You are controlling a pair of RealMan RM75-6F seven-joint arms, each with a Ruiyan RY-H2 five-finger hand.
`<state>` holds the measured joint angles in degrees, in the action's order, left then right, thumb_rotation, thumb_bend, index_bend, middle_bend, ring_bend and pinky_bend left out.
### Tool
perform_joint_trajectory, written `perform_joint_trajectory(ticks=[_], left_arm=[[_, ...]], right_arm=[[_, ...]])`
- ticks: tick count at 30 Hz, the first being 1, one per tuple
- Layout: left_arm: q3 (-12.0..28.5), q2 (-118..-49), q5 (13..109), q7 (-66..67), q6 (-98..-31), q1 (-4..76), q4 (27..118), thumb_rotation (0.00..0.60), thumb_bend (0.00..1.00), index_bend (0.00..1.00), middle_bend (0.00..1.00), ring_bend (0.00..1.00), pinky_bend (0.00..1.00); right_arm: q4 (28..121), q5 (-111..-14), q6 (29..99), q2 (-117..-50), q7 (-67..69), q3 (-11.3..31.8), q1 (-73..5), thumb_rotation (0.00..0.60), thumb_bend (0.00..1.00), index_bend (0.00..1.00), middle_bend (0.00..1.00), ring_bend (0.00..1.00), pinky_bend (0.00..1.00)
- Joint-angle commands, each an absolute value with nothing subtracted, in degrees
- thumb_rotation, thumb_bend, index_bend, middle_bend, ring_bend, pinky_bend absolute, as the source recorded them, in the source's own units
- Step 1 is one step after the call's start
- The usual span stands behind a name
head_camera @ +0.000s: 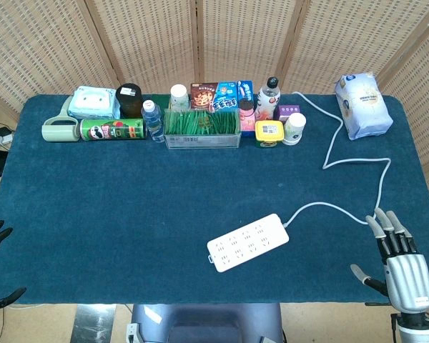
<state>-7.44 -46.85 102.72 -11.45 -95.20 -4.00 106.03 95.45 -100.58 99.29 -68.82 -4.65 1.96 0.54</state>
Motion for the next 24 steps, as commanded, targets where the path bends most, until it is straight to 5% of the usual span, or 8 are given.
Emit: perform_joint_trajectory(ticks=[1, 15, 20, 24], left_arm=[[-7.5, -46.9, 102.9, -11.6, -95.4, -4.1, 105.8, 0.6, 0.11, 0.0, 0.0, 0.0, 0.02], [-7.2, -46.9, 102.3, -11.2, -94.6, -3.7, 106.2, 0.6, 0.11, 0.0, 0.0, 0.0, 0.02], [-7.1, -46.8, 101.8, -11.0, -94.1, -3.4, 106.4, 0.6, 0.11, 0.0, 0.0, 0.0, 0.02], [-7.2, -46.7, 101.9, -11.3, -94.2, -3.5, 106.5, 0.6, 0.11, 0.0, 0.0, 0.0, 0.02]], right_arm=[[95.5, -100.6, 99.4, -68.7, -4.5, 2.0, 0.6, 0.6, 0.0, 0.05, 0.02, 0.03, 0.15], [95.3, -100.7, 98.9, -68.8, -4.9, 2.3, 0.3, 0.6, 0.0, 0.06, 0.08, 0.1, 0.16], [95.2, -100.3, 98.9, -69.6, -4.6, 2.7, 0.1, 0.6, 0.0, 0.09, 0.46, 0.39, 0.28], [94.6, -99.2, 98.3, -71.3, -3.1, 3.1, -0.3, 0.6, 0.03, 0.19, 0.72, 0.67, 0.64]])
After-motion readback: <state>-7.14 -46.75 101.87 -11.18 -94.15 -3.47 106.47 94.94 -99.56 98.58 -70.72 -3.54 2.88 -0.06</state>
